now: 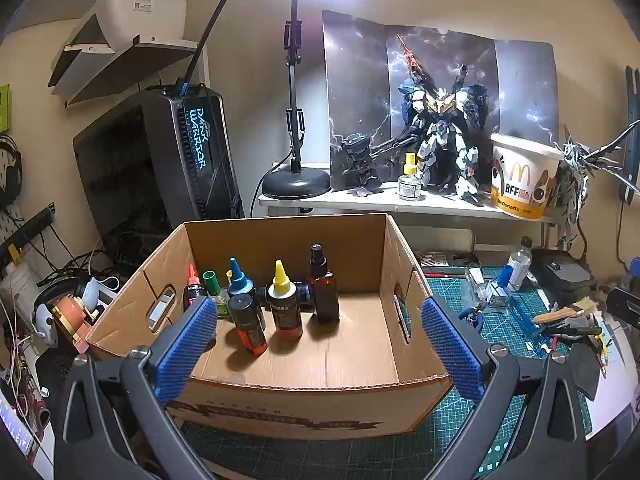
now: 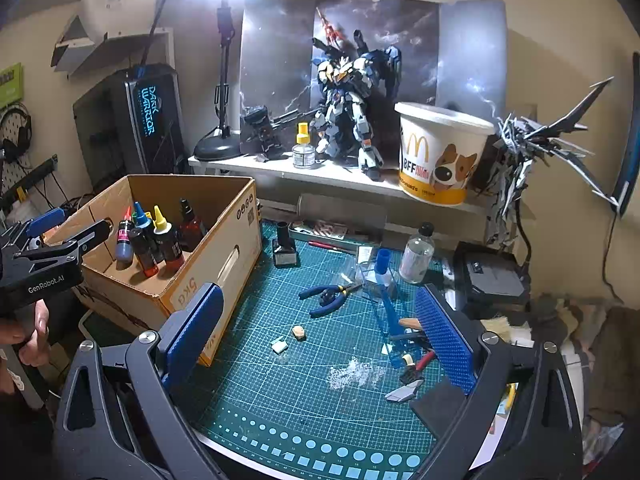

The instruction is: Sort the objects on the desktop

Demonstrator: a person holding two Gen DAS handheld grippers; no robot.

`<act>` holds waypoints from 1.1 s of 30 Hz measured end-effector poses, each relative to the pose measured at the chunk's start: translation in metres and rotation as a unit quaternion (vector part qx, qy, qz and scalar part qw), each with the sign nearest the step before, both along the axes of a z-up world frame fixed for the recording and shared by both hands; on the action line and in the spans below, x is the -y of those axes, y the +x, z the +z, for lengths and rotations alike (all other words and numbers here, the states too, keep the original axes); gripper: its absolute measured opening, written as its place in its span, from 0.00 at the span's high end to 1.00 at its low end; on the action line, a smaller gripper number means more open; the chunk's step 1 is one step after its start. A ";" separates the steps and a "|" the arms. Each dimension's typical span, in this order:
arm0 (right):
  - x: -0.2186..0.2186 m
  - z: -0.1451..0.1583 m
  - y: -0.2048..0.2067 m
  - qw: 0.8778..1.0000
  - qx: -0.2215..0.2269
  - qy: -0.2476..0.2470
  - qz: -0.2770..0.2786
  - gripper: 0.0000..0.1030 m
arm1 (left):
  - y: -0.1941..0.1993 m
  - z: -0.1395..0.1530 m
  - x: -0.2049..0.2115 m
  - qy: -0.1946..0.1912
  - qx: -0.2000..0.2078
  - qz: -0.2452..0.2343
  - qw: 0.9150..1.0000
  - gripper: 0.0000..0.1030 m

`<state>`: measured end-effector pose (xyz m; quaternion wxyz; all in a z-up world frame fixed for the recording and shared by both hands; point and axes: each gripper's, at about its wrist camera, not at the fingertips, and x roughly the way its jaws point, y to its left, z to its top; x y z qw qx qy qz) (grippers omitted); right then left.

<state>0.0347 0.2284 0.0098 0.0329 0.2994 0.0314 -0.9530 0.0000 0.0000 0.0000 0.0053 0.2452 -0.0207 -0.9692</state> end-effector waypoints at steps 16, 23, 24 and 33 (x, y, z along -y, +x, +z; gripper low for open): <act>-0.018 -0.008 0.005 1.000 -0.006 -0.007 -0.010 0.06 | 0.010 -0.008 -0.012 0.007 -0.017 -0.027 0.999 0.00; -0.069 -0.035 0.021 0.999 -0.007 -0.008 -0.035 0.06 | 0.033 -0.021 -0.043 0.079 -0.048 -0.171 0.981 0.00; -0.077 -0.039 0.024 0.999 -0.008 -0.010 -0.037 0.06 | 0.036 -0.025 -0.052 0.092 -0.046 -0.198 0.975 0.00; -0.125 -0.056 0.025 0.998 -0.022 -0.002 -0.050 0.06 | 0.051 -0.067 -0.142 0.072 -0.075 -0.296 0.950 0.00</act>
